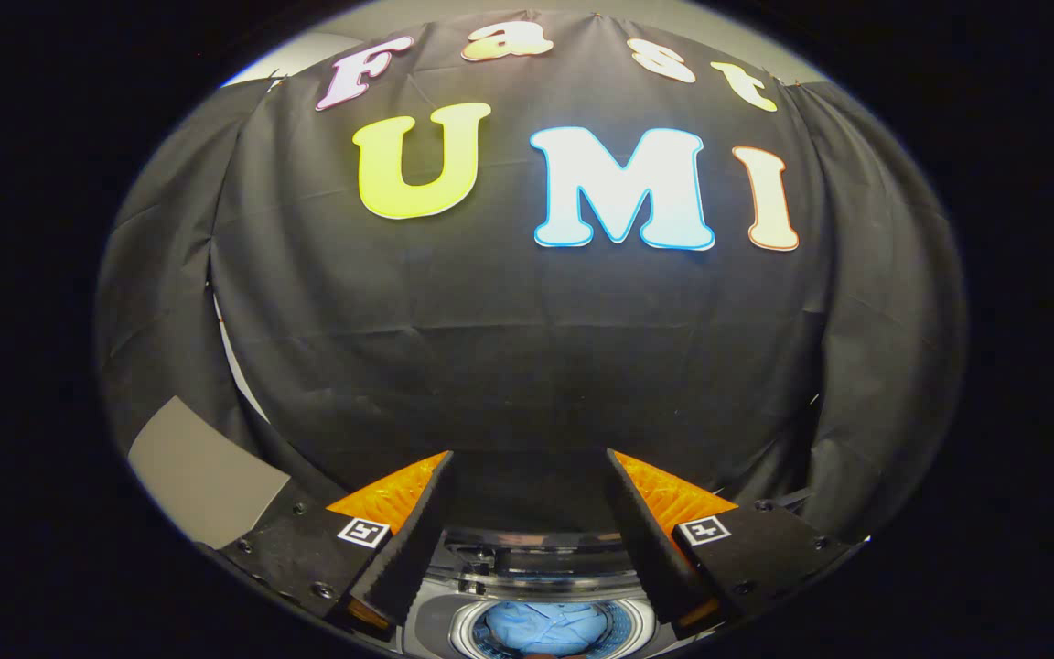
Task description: Put the clothes into the washing machine and then close the washing machine lid.
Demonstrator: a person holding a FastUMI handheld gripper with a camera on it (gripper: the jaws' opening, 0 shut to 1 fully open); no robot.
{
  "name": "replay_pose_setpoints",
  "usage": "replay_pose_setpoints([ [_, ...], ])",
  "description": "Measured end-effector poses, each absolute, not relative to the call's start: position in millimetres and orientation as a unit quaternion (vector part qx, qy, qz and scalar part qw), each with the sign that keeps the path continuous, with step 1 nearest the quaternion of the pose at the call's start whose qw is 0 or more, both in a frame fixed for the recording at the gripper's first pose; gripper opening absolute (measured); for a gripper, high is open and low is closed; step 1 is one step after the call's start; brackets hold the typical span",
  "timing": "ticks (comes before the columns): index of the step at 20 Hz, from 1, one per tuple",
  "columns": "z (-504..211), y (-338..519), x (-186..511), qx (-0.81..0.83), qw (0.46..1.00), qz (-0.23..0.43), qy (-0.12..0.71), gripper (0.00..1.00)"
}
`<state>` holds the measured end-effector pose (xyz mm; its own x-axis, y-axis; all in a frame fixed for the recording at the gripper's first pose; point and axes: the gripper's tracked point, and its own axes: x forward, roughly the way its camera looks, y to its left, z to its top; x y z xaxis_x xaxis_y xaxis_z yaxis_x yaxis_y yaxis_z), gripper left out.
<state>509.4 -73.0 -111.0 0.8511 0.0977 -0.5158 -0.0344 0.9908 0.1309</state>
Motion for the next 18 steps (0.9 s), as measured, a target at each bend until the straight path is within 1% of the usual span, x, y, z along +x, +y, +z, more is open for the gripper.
replay_pose_setpoints([
  [5,-143,-77,523,0.046,0.952,0.025,0.303,0.99],
  [8,-166,-77,517,0.048,0.941,0.024,0.335,0.99],
  [9,-155,-79,516,0.064,0.946,0.017,0.316,0.99],
  [10,-165,-81,518,0.062,0.944,0.014,0.323,0.99],
  [11,-162,-80,519,0.060,0.949,0.016,0.310,0.98],
  [18,-161,-79,505,0.057,0.950,0.026,0.307,1.00],
])
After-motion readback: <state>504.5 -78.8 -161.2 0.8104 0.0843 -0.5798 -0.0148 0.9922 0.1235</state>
